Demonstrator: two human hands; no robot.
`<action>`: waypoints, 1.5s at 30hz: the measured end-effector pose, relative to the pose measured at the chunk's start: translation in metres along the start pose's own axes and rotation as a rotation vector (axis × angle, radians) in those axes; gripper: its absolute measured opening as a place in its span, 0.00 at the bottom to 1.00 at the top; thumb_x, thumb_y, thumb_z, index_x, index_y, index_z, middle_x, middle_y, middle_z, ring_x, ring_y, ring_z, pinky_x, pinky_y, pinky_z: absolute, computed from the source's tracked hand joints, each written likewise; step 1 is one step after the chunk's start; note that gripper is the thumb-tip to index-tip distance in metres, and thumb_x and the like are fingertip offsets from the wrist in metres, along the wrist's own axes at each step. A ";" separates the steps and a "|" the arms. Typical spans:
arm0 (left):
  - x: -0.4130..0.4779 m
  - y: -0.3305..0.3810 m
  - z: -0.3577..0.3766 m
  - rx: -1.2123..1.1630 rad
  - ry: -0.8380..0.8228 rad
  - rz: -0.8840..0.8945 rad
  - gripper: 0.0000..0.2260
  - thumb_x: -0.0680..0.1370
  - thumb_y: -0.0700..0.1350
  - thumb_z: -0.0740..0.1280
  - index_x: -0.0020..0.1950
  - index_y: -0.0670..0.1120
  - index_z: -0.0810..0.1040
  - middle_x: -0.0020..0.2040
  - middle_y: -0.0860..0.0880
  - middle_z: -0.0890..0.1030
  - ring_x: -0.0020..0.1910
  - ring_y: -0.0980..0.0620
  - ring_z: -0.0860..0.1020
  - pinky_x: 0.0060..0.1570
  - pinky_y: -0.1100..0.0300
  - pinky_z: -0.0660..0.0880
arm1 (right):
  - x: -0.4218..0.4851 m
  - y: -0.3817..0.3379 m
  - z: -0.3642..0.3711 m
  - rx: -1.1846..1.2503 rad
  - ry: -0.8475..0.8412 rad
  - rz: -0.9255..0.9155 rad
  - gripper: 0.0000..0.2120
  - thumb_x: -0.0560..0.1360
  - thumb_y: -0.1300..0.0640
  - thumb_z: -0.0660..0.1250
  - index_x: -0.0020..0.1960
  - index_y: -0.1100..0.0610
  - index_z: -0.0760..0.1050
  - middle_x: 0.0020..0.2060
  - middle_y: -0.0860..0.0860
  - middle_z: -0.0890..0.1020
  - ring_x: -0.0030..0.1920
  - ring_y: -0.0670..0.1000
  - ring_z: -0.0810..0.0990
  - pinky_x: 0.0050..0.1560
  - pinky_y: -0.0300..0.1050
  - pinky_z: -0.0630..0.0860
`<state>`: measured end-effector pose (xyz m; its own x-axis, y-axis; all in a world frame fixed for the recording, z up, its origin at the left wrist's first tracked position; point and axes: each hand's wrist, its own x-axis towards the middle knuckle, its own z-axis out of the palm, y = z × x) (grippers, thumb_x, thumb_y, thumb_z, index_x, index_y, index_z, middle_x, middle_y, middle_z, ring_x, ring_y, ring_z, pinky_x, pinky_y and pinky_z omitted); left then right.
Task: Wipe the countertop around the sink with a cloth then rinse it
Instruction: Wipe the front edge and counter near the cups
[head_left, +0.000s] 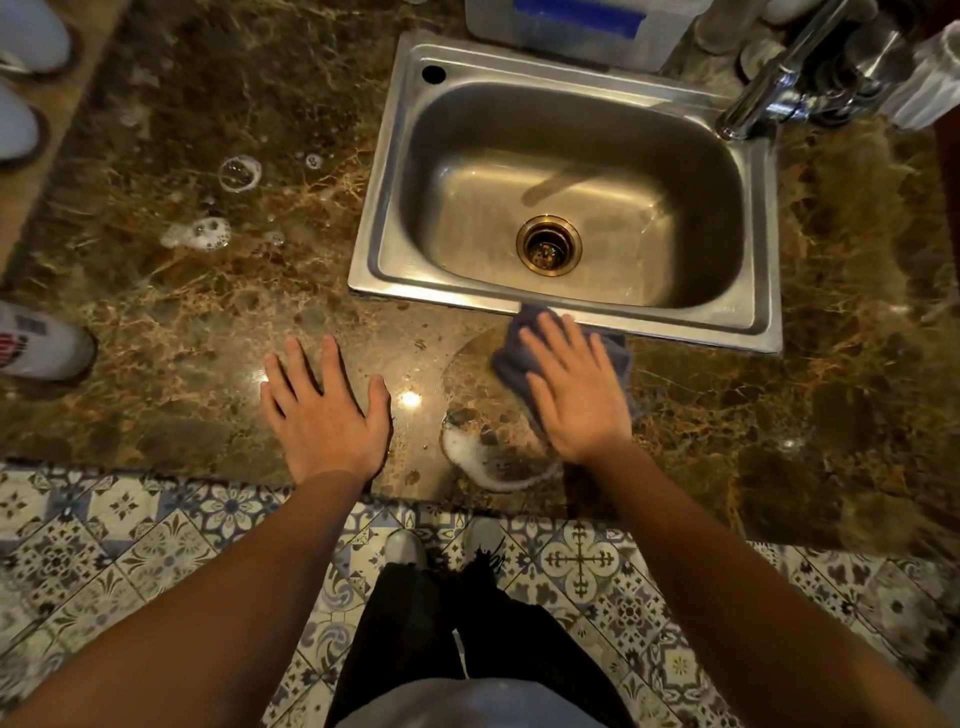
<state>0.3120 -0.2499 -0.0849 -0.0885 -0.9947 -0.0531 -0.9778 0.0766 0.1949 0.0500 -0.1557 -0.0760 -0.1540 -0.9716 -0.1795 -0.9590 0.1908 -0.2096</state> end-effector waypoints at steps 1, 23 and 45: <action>0.000 0.000 0.000 -0.004 0.004 0.002 0.32 0.80 0.62 0.53 0.79 0.47 0.62 0.80 0.38 0.59 0.79 0.35 0.54 0.75 0.38 0.53 | 0.004 0.002 -0.001 0.059 0.056 0.099 0.26 0.83 0.48 0.47 0.81 0.50 0.57 0.81 0.51 0.54 0.82 0.53 0.49 0.81 0.55 0.47; 0.001 -0.001 0.002 -0.006 -0.009 -0.006 0.31 0.80 0.62 0.54 0.79 0.47 0.62 0.80 0.38 0.58 0.80 0.35 0.52 0.75 0.37 0.53 | -0.032 -0.010 -0.116 1.903 0.127 0.591 0.26 0.74 0.51 0.66 0.71 0.54 0.72 0.59 0.55 0.83 0.57 0.57 0.83 0.55 0.52 0.77; 0.003 -0.006 0.000 0.011 -0.127 0.048 0.33 0.81 0.63 0.47 0.82 0.46 0.55 0.81 0.36 0.53 0.80 0.33 0.50 0.77 0.36 0.49 | -0.064 -0.058 0.025 0.078 0.087 0.667 0.29 0.81 0.41 0.49 0.80 0.47 0.59 0.81 0.57 0.57 0.80 0.65 0.53 0.77 0.66 0.52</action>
<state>0.3177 -0.2536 -0.0863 -0.1580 -0.9732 -0.1673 -0.9739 0.1256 0.1891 0.1217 -0.1007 -0.0764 -0.7286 -0.6496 -0.2172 -0.6325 0.7598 -0.1504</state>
